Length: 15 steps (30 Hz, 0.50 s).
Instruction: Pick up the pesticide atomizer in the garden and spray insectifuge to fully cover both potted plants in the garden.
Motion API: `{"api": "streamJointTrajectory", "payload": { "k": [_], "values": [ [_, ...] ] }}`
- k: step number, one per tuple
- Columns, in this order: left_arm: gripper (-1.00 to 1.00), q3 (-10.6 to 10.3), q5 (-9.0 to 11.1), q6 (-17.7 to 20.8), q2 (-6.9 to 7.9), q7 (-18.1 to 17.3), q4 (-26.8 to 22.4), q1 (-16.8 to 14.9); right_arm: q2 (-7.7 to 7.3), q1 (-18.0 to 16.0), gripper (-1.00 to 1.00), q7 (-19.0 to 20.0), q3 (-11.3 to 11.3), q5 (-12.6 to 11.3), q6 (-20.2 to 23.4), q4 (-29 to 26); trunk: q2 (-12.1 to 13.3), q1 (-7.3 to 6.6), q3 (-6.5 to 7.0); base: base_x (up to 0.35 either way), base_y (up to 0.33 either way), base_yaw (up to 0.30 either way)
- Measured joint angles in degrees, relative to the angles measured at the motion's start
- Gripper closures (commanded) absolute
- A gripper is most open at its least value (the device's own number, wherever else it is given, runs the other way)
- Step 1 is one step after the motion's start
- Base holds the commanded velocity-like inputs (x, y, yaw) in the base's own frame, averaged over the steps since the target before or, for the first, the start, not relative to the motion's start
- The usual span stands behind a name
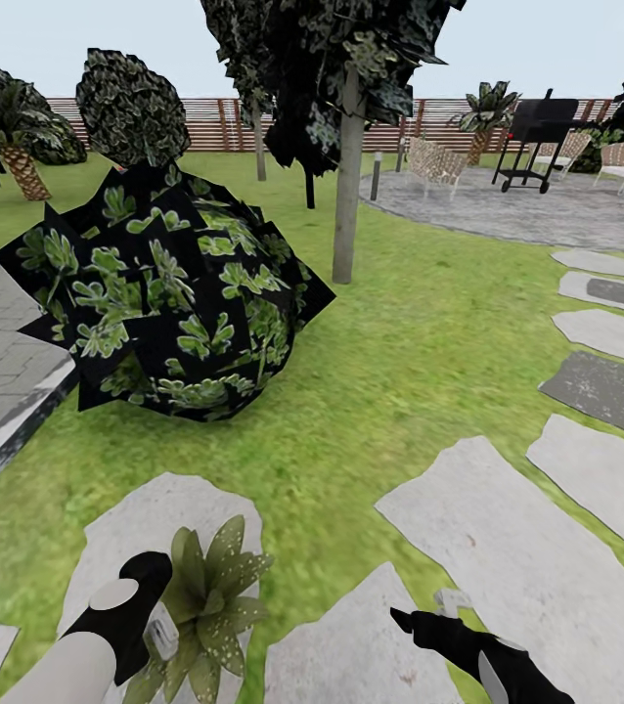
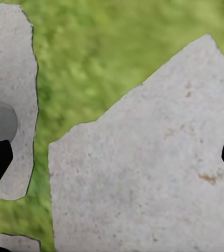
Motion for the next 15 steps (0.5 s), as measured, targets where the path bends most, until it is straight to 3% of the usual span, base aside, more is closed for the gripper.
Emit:
{"api": "streamJointTrajectory", "payload": {
  "k": [6, 15],
  "values": [
    [1.00, 0.0, 0.0, 0.0, 0.00, 0.0, 0.0, 0.0, -0.01, 0.0, -1.00, 0.0, 0.0, 0.0, 0.0, 0.0, 0.0, 0.00, 0.00, 0.000, 0.000, -0.001],
    [1.00, 0.0, 0.0, 0.0, 0.00, 0.0, 0.0, 0.0, -0.01, 0.0, -1.00, 0.0, 0.0, 0.0, 0.0, 0.0, 3.6, -1.97, 1.61, 0.000, 0.000, 0.000]
  ]
}}
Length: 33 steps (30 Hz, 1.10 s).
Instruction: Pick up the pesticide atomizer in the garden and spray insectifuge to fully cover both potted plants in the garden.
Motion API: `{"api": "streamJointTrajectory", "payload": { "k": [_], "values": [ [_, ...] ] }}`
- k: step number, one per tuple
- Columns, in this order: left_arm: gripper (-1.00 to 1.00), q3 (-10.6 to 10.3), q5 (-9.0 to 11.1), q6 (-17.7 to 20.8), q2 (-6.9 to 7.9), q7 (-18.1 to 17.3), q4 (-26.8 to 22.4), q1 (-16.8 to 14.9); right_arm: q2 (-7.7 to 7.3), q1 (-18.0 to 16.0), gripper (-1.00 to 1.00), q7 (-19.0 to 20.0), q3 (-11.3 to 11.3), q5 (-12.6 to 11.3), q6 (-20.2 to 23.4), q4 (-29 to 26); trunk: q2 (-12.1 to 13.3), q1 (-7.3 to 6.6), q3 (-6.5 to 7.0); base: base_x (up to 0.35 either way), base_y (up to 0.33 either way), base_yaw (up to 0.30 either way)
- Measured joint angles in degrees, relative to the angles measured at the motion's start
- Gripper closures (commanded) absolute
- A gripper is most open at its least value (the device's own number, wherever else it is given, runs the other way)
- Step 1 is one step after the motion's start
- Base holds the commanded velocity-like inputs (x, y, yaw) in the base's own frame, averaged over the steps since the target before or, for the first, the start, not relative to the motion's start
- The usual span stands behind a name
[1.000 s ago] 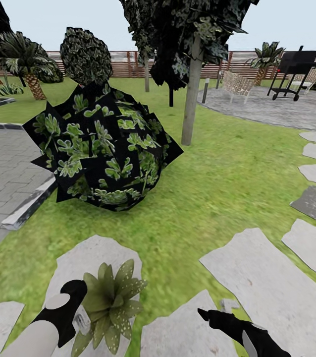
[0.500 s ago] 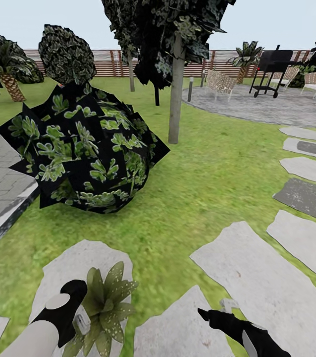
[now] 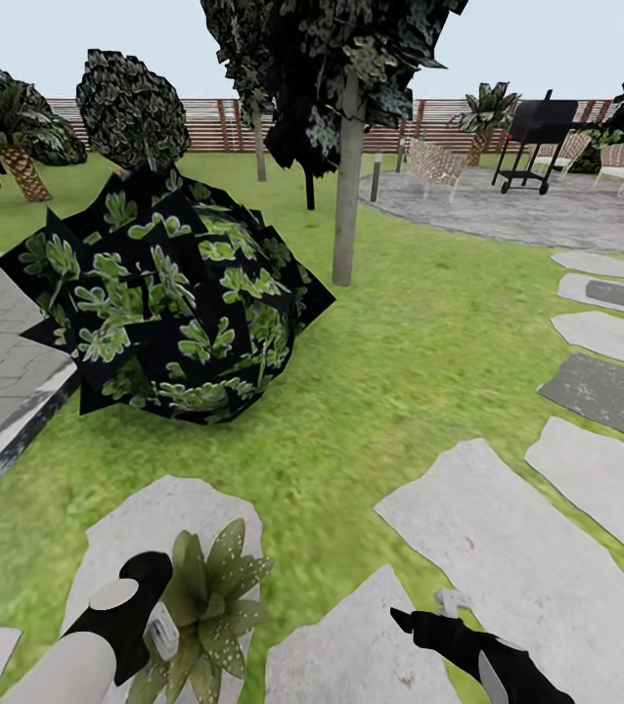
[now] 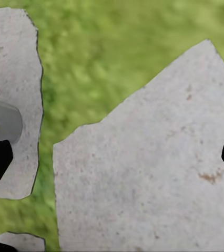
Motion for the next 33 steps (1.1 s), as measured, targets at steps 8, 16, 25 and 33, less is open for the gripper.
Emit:
{"api": "streamJointTrajectory", "payload": {
  "k": [8, 16, 25, 33],
  "values": [
    [1.00, 0.0, 0.0, 0.0, 0.00, 0.0, 0.0, 0.0, 0.01, 0.0, -1.00, 0.0, 0.0, 0.0, 0.0, 0.0, 3.2, -1.76, 1.44, 0.000, 0.000, 0.000],
    [1.00, 0.1, 0.0, 0.0, 0.00, 0.0, -0.2, 0.0, -0.01, 0.0, -1.00, 0.0, 0.0, 0.0, 0.0, 0.0, 6.4, -3.52, 2.87, 0.000, 0.000, 0.000],
    [1.00, 0.3, -0.1, 0.1, 0.09, -0.3, -4.2, -0.5, -0.01, 0.0, -1.00, 0.0, 0.0, 0.0, 0.0, 0.0, 6.4, -3.52, 2.88, 0.000, 0.000, 0.000],
    [1.00, 0.3, -0.2, 0.1, 0.35, -0.2, -4.2, -0.5, 0.00, 0.0, -1.00, 0.0, 0.0, 0.0, 0.0, 0.0, 6.4, -3.52, 2.88, 0.001, 0.001, 0.000]
  ]
}}
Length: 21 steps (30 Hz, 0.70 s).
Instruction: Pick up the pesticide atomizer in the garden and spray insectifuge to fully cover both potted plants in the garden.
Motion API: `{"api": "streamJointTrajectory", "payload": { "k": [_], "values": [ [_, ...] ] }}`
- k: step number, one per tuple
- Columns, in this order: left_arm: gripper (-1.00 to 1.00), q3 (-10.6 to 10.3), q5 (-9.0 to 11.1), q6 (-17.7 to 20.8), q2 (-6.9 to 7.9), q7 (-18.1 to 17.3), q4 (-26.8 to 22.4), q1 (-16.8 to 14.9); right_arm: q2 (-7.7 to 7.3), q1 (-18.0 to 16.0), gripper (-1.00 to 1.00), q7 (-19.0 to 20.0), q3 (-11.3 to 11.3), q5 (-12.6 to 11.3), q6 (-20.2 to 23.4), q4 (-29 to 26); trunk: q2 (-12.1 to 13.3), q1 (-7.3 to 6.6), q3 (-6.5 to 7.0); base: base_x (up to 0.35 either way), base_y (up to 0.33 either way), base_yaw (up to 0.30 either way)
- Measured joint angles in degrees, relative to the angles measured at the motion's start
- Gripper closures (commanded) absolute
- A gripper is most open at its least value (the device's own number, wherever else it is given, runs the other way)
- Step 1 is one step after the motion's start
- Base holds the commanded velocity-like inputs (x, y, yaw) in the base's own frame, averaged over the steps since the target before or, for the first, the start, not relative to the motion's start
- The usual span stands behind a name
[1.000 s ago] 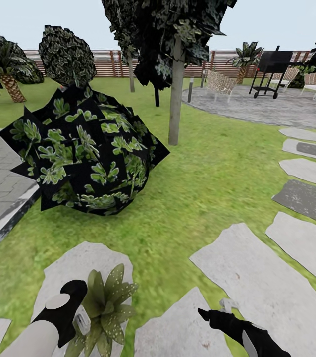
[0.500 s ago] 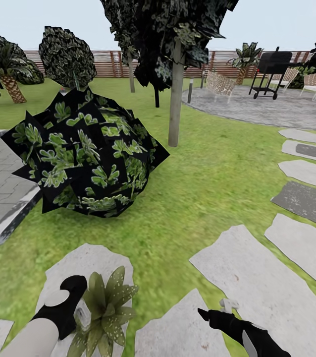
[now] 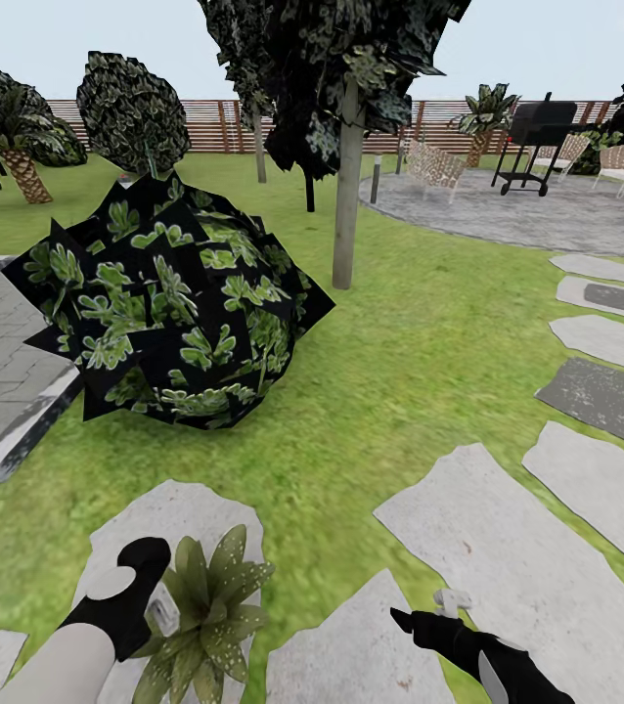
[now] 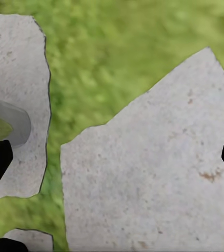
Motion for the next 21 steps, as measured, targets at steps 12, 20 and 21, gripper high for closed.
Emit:
{"api": "streamJointTrajectory", "payload": {
  "k": [12, 20, 21],
  "values": [
    [1.00, -0.1, -0.2, 0.0, 0.07, 0.1, 0.5, 0.1, -0.01, 0.0, -1.00, 0.0, 0.0, 0.0, 0.0, 0.0, 0.0, 0.01, 0.00, 0.037, 0.218, -0.158],
    [1.00, -0.2, -0.2, 0.0, 0.08, 0.2, 0.5, 0.1, 0.00, 0.0, -1.00, 0.0, 0.0, 0.0, 0.0, 0.0, 0.0, 0.03, 0.00, -0.244, 0.203, -0.011],
    [1.00, -0.2, -0.2, 0.0, 0.08, 0.2, 0.5, 0.1, 0.00, 0.0, -1.00, 0.0, 0.0, 0.0, 0.0, 0.0, 0.0, 0.03, 0.00, -0.169, 0.133, 0.000]
  ]
}}
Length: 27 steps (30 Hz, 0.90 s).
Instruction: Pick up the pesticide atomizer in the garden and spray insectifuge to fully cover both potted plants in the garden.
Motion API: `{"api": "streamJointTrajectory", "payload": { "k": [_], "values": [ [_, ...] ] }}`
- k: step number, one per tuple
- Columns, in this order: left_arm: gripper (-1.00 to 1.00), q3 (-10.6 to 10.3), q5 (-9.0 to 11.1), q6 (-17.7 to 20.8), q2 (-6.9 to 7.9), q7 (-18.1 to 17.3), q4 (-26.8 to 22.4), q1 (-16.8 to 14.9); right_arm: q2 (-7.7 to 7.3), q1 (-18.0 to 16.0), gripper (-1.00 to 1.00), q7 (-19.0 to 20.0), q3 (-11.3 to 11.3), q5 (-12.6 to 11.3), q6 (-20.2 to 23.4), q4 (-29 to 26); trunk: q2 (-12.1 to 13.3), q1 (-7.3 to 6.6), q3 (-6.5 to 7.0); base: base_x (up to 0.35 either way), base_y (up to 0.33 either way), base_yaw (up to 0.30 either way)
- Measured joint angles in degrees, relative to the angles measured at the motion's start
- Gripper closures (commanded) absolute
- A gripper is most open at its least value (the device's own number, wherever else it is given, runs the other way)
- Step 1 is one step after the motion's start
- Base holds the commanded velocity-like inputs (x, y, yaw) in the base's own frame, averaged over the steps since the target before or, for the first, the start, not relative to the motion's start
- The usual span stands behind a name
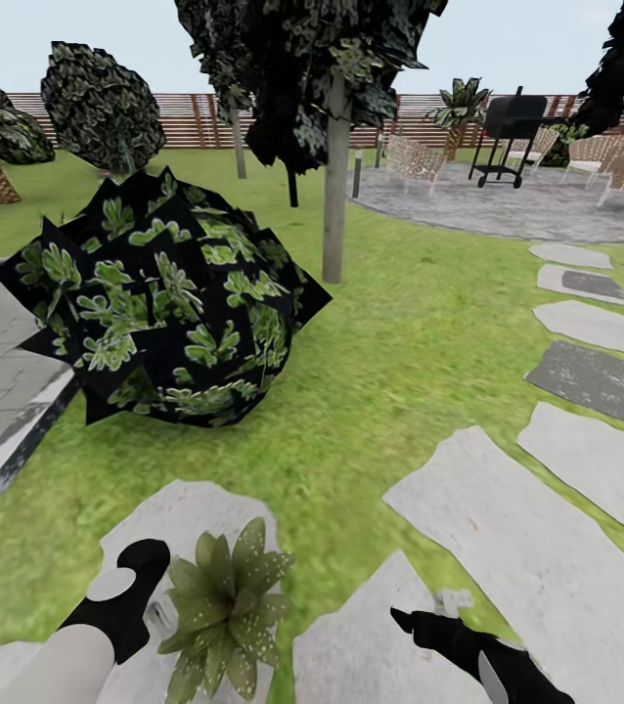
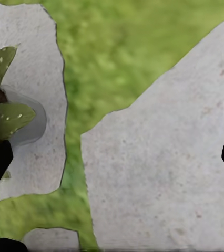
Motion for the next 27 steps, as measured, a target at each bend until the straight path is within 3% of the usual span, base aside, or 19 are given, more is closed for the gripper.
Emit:
{"api": "streamJointTrajectory", "payload": {
  "k": [18, 22, 27],
  "values": [
    [1.00, 0.2, 0.1, 0.0, 0.02, 0.1, -0.6, -0.1, 0.01, 0.0, -1.00, 0.0, 0.0, 0.0, 0.0, 0.0, 0.0, -0.03, 0.00, -0.013, 0.010, -0.130],
    [1.00, 0.2, 0.0, -0.1, 0.17, 0.0, -5.1, -0.2, 0.01, 0.0, -1.00, 0.0, 0.0, 0.0, 0.0, 0.0, 0.0, -0.03, 0.00, 0.000, 0.000, -0.001],
    [1.00, 0.2, 0.0, 0.0, 0.09, 0.0, -6.3, -0.2, 0.00, 0.0, -1.00, 0.0, 0.0, 0.0, 0.0, 0.0, 0.0, -0.03, 0.00, 0.000, 0.028, 0.000]
  ]
}}
